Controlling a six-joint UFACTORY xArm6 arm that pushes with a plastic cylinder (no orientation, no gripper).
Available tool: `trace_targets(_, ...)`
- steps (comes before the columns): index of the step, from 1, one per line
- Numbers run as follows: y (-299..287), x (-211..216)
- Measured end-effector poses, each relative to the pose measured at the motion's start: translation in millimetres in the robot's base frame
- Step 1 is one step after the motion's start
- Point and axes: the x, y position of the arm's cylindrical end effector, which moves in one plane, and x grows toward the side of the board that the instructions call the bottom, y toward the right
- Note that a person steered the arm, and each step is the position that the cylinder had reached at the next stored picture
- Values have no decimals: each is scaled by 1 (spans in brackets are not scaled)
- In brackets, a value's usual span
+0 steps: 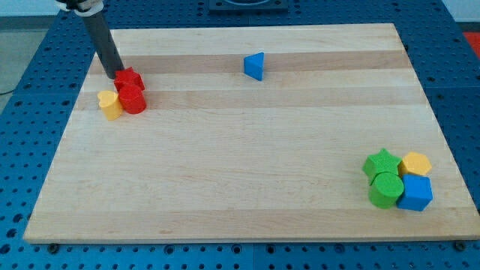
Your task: Place the red star above the yellow heart
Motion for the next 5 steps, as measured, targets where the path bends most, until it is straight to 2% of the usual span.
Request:
trace_targets(1, 0, -9)
trace_targets(2, 24, -27)
trace_targets(3, 53, -20)
trace_targets(5, 42, 8)
